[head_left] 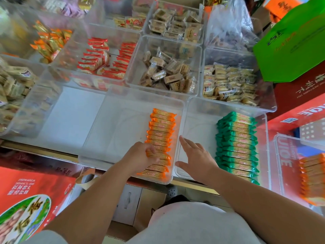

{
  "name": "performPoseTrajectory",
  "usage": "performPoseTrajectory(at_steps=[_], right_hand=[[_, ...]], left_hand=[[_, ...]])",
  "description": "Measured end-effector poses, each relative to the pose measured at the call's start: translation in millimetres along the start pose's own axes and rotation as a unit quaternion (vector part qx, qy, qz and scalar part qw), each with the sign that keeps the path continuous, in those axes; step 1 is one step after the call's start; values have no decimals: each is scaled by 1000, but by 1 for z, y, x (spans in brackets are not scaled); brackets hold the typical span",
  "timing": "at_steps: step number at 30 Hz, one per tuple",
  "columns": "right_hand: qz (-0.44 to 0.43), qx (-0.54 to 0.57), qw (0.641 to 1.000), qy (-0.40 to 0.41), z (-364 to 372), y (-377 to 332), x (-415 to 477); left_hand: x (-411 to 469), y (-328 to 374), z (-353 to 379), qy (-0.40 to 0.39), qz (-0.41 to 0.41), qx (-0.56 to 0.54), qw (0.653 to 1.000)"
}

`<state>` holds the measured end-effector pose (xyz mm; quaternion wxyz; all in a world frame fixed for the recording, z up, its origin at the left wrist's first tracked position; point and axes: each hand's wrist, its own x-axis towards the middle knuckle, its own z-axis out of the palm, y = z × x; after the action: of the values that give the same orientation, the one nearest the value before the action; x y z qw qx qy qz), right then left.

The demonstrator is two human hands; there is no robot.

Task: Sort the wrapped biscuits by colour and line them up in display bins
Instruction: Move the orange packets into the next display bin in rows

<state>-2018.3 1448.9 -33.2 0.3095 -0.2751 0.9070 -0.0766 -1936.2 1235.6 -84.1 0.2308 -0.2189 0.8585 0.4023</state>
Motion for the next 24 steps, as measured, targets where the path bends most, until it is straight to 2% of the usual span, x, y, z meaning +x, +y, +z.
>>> performPoseTrajectory(at_steps=[2, 7, 13, 18, 24], right_hand=[[2, 5, 1000, -4, 0, 0, 0], [3, 3, 1000, -9, 1, 0, 0], [-1, -5, 1000, -13, 0, 0, 0], [-4, -9, 1000, -9, -1, -1, 1], [-16, -8, 1000, -7, -1, 2, 1]], left_hand=[[2, 0, -2, 4, -11, -23, 1000], [1, -3, 3, -45, -30, 25, 998], [-8, -1, 4, -30, -1, 61, 998], [-7, 4, 9, -2, -12, 76, 997], [-2, 0, 6, -47, -20, 107, 993]])
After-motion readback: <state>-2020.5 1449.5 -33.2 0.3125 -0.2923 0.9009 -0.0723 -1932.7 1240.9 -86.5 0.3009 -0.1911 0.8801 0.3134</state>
